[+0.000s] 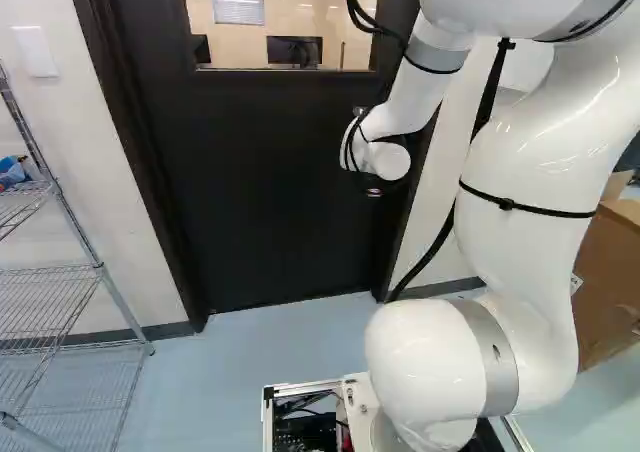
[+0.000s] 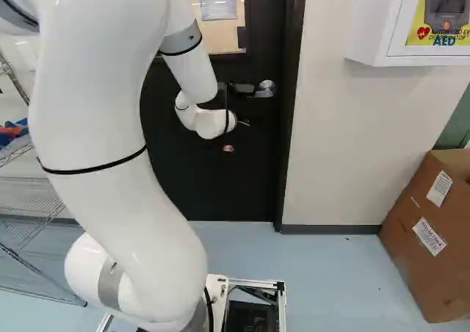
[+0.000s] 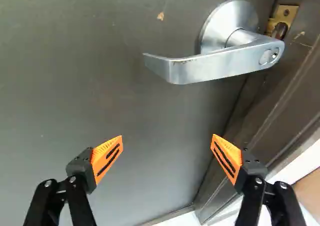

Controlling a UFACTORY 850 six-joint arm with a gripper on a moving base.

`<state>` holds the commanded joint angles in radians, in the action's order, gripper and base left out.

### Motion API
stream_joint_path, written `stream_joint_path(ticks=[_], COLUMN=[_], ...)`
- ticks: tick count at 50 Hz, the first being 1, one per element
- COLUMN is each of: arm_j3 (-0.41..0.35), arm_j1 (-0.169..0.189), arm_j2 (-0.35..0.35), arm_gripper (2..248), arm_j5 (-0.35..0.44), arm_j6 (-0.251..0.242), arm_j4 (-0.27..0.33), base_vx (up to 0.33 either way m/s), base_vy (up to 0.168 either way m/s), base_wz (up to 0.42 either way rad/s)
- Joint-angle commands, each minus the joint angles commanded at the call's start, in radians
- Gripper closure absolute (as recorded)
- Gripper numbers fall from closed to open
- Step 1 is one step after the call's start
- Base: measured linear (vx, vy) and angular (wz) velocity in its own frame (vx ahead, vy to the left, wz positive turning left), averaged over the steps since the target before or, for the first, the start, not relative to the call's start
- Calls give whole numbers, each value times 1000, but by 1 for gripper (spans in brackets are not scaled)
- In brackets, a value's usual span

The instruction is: Open the door and move inside

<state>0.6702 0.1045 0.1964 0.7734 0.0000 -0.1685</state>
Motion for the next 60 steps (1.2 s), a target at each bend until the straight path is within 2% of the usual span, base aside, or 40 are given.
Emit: stream_joint_path(ticks=[10,25,48,60], arm_j3=[35,107,225,283], arm_j1=[-9,-34,-71,-92], arm_j2=[31,92,190,236], arm_gripper=[3,3,3,3], arm_j5=[0,0,0,0], arm_j6=[0,0,0,0], arm_j4=[-67,-85,-168,-177], base_vx=[0,0,0,0], base_vy=[0,0,0,0], base_wz=[0,0,0,0])
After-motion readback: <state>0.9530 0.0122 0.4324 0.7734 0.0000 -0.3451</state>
